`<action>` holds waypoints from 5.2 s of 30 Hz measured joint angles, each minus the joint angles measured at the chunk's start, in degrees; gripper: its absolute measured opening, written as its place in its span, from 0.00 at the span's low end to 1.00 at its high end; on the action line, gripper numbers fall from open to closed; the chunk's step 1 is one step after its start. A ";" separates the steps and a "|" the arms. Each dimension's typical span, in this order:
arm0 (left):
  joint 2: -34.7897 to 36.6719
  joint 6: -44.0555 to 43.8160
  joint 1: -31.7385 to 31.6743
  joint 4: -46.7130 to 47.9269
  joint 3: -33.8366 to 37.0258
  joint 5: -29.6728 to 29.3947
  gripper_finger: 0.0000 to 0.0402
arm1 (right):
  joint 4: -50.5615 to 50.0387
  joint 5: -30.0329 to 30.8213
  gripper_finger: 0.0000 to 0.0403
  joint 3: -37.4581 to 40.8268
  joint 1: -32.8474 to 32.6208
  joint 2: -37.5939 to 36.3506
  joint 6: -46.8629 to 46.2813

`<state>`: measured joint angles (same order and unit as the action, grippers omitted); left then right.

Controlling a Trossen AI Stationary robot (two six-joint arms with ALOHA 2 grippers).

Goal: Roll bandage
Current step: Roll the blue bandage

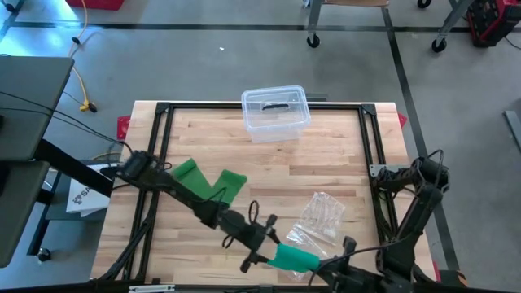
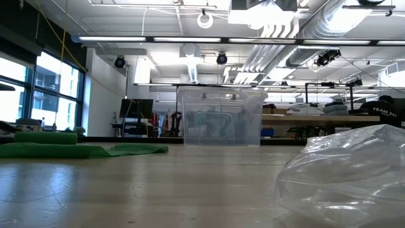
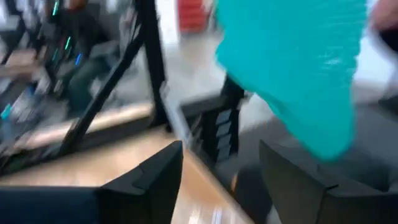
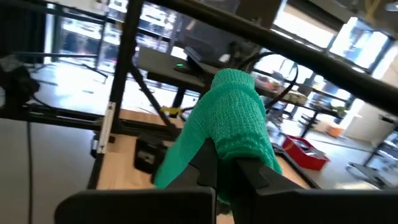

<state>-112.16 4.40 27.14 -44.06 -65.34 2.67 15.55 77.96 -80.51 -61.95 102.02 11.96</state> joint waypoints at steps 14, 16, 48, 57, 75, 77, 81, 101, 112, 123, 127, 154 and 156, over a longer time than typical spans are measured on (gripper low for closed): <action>-6.60 -5.94 -2.81 -29.17 0.04 3.27 0.56 | -3.11 8.50 0.01 0.00 -2.00 0.00 -5.92; -6.60 -6.56 -2.65 -30.09 -0.08 2.72 0.56 | -3.08 8.51 0.01 0.00 -1.66 0.00 -5.96; -6.43 14.38 -2.85 0.69 -11.17 -19.28 0.00 | -2.78 -19.55 0.31 0.00 2.52 0.00 -20.13; -3.74 35.85 1.77 0.20 -11.17 -36.85 0.00 | -4.26 -28.64 0.39 0.00 4.00 0.00 -23.80; -2.23 64.62 9.85 -7.96 -11.13 -54.55 0.00 | -19.69 -23.31 0.39 0.00 4.21 0.42 -42.08; -2.23 66.17 10.43 -8.79 -11.13 -54.37 0.00 | -21.00 -22.34 0.39 0.00 4.30 0.42 -43.31; -2.23 67.81 11.41 -9.03 -11.13 -53.96 0.00 | -21.03 -22.24 0.39 0.00 4.90 0.42 -43.08; 3.81 53.41 10.86 -0.83 -11.10 -38.83 0.42 | -23.49 -21.71 0.39 0.00 6.84 0.42 -42.85; 10.16 32.91 7.99 16.01 -11.13 -22.66 0.45 | -23.41 -19.65 0.39 0.00 6.86 0.42 -40.04; 16.51 22.41 8.27 39.49 -11.17 -25.89 0.45 | -24.60 -14.56 0.39 0.00 6.18 0.44 -38.85; 17.43 13.33 8.10 50.78 -11.17 -26.88 0.45 | -32.20 -14.95 0.39 0.00 7.87 0.44 -46.19; 16.79 1.41 9.81 49.79 16.65 -31.90 0.45 | -41.46 -36.45 0.39 0.02 15.67 0.44 -55.48; 15.42 6.40 9.79 45.20 17.26 -31.94 0.45 | -41.46 -36.45 0.39 0.02 15.69 0.44 -55.49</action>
<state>-96.74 10.80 36.93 1.14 -48.08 -29.28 -25.91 41.52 -80.49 -46.26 102.45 -43.53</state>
